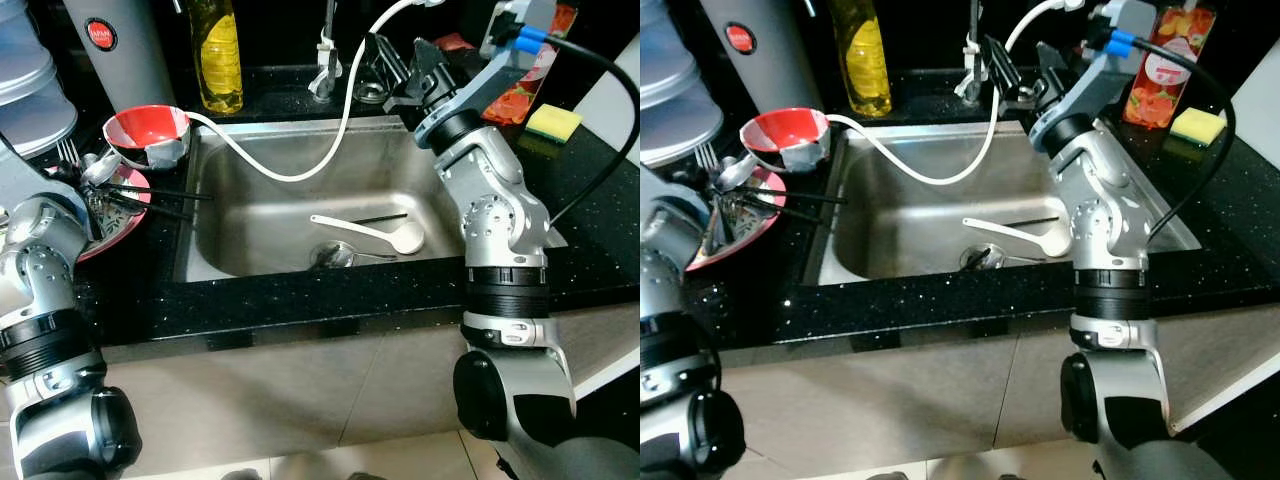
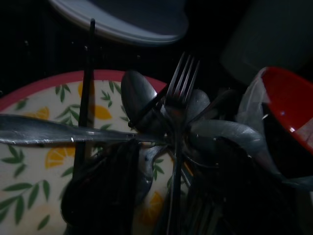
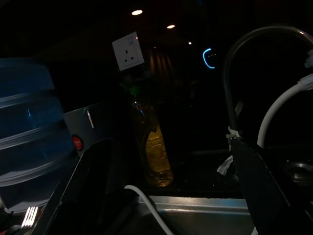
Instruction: Kitchen organization
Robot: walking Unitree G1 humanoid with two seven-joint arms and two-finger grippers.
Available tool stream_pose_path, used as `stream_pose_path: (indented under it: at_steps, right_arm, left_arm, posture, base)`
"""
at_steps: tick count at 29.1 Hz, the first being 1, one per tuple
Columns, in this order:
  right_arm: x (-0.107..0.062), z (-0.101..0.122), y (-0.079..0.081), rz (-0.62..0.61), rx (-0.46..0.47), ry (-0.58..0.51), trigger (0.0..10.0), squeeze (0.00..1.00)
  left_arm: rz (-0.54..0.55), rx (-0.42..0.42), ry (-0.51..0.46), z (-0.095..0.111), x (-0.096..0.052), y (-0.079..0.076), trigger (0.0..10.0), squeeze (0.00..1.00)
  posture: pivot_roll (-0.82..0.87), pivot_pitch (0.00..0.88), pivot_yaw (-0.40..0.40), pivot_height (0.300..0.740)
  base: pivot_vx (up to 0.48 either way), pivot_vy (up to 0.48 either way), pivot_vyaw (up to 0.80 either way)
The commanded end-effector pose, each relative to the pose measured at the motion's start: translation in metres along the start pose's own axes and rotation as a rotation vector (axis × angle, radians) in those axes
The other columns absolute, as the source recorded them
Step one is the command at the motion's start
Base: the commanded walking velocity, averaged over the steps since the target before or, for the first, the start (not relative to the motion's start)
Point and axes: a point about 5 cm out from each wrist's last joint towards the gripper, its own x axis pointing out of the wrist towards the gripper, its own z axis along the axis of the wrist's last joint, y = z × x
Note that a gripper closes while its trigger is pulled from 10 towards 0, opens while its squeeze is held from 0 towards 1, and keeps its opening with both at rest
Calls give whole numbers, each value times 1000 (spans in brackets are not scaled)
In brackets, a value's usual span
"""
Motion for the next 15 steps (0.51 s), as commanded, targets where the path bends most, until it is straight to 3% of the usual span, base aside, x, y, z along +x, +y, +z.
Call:
stream_pose_path:
  at_steps: [1, 6, 10, 11, 12, 13, 14, 15]
  right_arm:
    - [3, 1, 3, 15, 9, 1, 10000, 0]
    - [2, 1, 5, 21, 5, 12, 10000, 0]
    - [0, 1, 3, 13, 3, 16, 10000, 0]
    - [-1, 0, 3, 10, 2, 18, 10000, 0]
    - [-2, 0, 2, 8, 2, 20, 10000, 0]
    - [-2, 0, 2, 8, 2, 20, 10000, 0]
    - [-2, -1, 3, 8, 2, 21, 10000, 0]
    - [-3, -1, 3, 9, 4, 20, 10000, 0]
  left_arm:
    - [13, -23, 11, 2, 5, 4, 10000, 0]
    - [8, -114, 72, -5, 11, 0, 10000, 0]
    - [41, -82, 113, -15, 8, 5, 10000, 0]
    - [64, -40, 147, -24, 6, 9, 8745, 0]
    - [77, 3, 183, -33, 5, 12, 5098, 0]
    - [77, 3, 183, -33, 5, 12, 5098, 0]
    - [79, 60, 207, -39, 4, 14, 5412, 0]
    - [66, 167, 212, -42, 3, 15, 6863, 0]
  posture:
    - [146, 10, 11, 740]
    - [134, 22, 17, 740]
    - [131, 25, 20, 740]
    - [132, 25, 21, 740]
    - [134, 25, 25, 740]
    - [134, 25, 25, 740]
    - [133, 23, 28, 740]
    - [137, 19, 34, 740]
  base:
    - [0, 0, 0]
    - [0, 0, 0]
    - [0, 0, 0]
    - [0, 0, 0]
    - [0, 0, 0]
    - [0, 0, 0]
    - [0, 0, 0]
    - [0, 0, 0]
